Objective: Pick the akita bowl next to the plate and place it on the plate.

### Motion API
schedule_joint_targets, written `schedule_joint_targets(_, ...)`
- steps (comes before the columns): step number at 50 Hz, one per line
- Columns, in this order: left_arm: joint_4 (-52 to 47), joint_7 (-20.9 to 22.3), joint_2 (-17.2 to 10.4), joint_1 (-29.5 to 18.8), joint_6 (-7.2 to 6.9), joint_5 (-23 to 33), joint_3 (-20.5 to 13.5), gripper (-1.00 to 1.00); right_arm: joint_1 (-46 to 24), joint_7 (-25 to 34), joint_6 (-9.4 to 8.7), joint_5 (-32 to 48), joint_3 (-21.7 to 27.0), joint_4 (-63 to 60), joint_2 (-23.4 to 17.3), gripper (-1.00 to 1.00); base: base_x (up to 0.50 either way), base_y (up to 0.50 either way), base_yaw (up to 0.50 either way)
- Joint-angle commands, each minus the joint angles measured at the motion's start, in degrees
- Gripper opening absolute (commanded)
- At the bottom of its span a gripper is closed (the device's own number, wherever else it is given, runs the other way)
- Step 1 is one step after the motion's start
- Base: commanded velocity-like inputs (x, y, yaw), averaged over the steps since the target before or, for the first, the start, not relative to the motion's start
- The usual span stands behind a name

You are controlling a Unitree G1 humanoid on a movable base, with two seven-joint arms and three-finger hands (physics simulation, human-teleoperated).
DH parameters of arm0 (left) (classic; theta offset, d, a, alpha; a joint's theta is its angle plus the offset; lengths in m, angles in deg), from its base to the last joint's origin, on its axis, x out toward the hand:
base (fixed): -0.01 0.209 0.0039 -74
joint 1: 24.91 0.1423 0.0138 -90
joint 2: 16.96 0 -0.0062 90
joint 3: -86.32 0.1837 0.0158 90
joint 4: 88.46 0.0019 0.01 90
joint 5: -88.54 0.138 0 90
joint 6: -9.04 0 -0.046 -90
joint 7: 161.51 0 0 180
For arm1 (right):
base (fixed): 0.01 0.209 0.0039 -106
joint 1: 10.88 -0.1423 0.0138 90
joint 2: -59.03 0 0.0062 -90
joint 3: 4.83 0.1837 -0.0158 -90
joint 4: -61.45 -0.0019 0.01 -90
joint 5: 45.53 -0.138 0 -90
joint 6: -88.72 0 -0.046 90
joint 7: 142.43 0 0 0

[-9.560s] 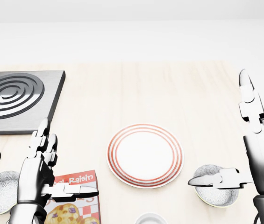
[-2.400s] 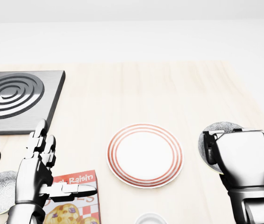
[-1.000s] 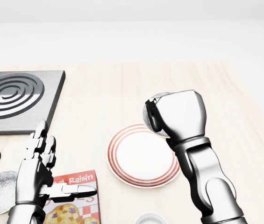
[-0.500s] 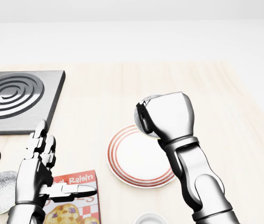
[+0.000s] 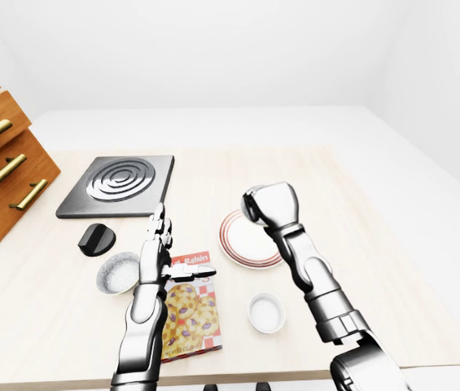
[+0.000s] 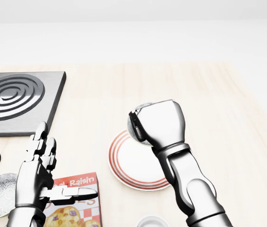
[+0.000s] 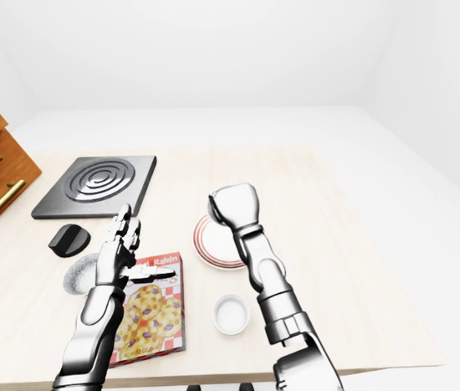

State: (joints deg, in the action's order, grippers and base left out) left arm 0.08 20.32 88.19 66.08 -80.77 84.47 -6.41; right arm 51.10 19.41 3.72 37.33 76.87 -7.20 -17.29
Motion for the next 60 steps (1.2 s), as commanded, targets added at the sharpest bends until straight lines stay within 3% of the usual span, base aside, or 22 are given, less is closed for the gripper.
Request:
schedule_joint_targets(1,0.3,0.0,0.0,-0.1,0.28,0.0,0.0,1.00,0.0,-2.5,0.00,0.9,-0.5,1.4,0.7,-1.00,0.00,0.00,0.00)
schedule_joint_targets(8,0.5,0.0,0.0,-0.1,0.43,0.0,0.0,1.00,0.5,-3.9,0.00,1.2,-1.1,3.1,1.1,-1.00,0.00,0.00,0.00)
schedule_joint_targets(10,-0.4,-0.1,0.1,0.1,-0.33,0.1,0.1,1.00,0.5,-4.2,0.00,1.2,-1.2,3.7,1.3,-1.00,0.00,0.00,0.00)
schedule_joint_targets(17,0.0,-0.1,0.0,0.0,0.01,0.0,0.1,1.00,0.6,-5.5,0.00,1.3,-1.4,5.4,1.4,-1.00,0.00,0.00,0.00)
schedule_joint_targets(19,-0.6,-0.2,0.1,0.0,-0.52,0.1,0.2,1.00,0.2,-6.2,0.00,1.3,-1.4,6.6,1.3,-1.00,0.00,0.00,0.00)
schedule_joint_targets(22,0.5,-0.1,0.0,-0.1,0.42,0.0,0.0,1.00,-0.7,-7.9,0.00,1.2,-1.4,9.3,1.3,-1.00,0.00,0.00,0.00)
schedule_joint_targets(25,-0.1,-0.1,0.0,-0.1,-0.13,0.0,0.1,1.00,-1.3,-8.8,0.00,1.2,-1.4,10.8,1.3,-1.00,0.00,0.00,0.00)
schedule_joint_targets(31,0.2,-0.1,0.1,0.1,0.21,0.1,0.1,1.00,-3.2,-11.8,0.00,0.9,-1.4,15.6,1.4,-1.00,0.00,0.00,0.00)
schedule_joint_targets(35,-1.3,-0.3,0.1,0.4,-0.94,0.1,0.3,1.00,-4.6,-11.8,0.00,0.7,-1.4,19.4,1.3,-1.00,0.00,0.00,0.00)
schedule_joint_targets(36,0.0,-0.1,0.1,0.2,0.11,0.1,0.2,1.00,-5.0,-11.8,0.00,0.7,-1.5,20.6,1.3,-1.00,0.00,0.00,0.00)
schedule_joint_targets(38,0.9,-0.1,0.1,-0.1,0.81,0.1,0.1,1.00,-5.5,-11.8,0.00,0.6,-1.6,22.4,1.4,-1.00,0.00,0.00,0.00)
schedule_joint_targets(45,-0.7,-0.3,0.1,0.2,-0.55,0.1,0.3,1.00,-7.6,-11.8,0.00,0.4,-1.9,28.5,1.2,-1.00,0.00,0.00,0.00)
schedule_joint_targets(49,0.1,-0.2,0.1,0.1,0.15,0.1,0.2,1.00,-8.4,-11.8,0.00,0.3,-2.0,31.0,1.3,-1.00,0.00,0.00,0.00)
schedule_joint_targets(52,-0.6,-0.3,0.2,0.3,-0.36,0.1,0.3,1.00,-8.5,-11.8,0.00,0.3,-2.3,31.9,1.4,-1.00,0.00,0.00,0.00)
schedule_joint_targets(60,-0.3,-0.2,0.1,0.3,-0.11,0.1,0.3,1.00,-9.9,-11.8,0.00,0.3,-2.5,36.2,1.5,-1.00,0.00,0.00,0.00)
